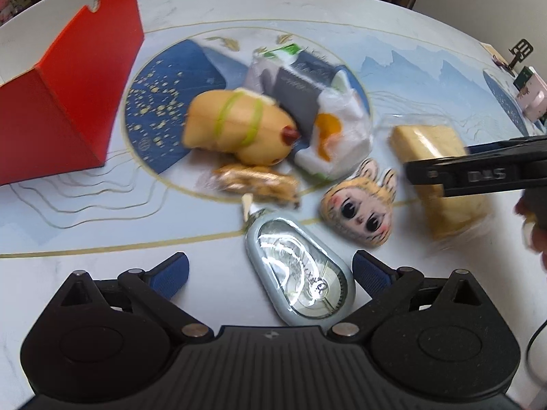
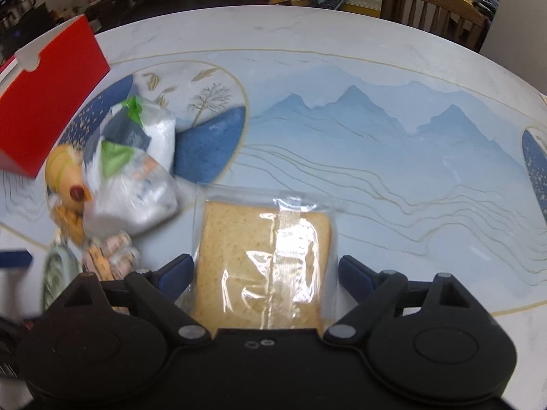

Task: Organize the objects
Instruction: 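Grasp the sponge cake packet with the right tool while the left tool grasps the correction tape, then carry the cake packet and correction tape over the red box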

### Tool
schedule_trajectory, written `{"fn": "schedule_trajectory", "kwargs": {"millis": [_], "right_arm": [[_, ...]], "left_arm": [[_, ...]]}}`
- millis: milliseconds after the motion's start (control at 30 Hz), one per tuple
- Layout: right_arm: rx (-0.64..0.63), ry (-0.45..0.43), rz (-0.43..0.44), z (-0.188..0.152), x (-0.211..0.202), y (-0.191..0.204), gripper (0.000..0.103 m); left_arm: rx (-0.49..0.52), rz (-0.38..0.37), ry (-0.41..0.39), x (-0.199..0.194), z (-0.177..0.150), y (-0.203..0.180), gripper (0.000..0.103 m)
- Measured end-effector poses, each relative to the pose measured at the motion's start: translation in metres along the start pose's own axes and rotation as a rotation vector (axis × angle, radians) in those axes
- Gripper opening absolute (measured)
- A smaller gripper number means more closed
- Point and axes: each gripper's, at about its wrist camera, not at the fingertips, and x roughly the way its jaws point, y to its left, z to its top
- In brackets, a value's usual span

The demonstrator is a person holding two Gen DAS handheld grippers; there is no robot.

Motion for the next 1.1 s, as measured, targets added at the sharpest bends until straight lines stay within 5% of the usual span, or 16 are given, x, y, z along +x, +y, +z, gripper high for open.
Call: {"fn": "schedule_trajectory", "kwargs": {"millis": [533, 633, 733, 1100], "right_arm": [[-0.05, -0.016, 0.036, -0.031, -0.017, -0.002, 0.085], [-0.059, -0.031, 0.028, -0.033, -0.019, -0.001, 0.08], [-0.061, -0.043, 0.02, -0.033, -0.022, -0.001, 0.075], [0.002, -0.08, 0.024, -0.041, -0.052, -0.004, 0.07]], "left_arm": [[0.025, 0.052, -0.015, 0.004, -0.006, -0.012, 0.1], [0.042, 0.083, -0.029, 0.001, -0.009, -0.013, 0.088], [0.065, 0.077, -0.05, -0.006, -0.01, -0.014, 0.059], [0.084, 0.042, -0.089, -0.02, -0.017, -0.011, 0.058]]}}
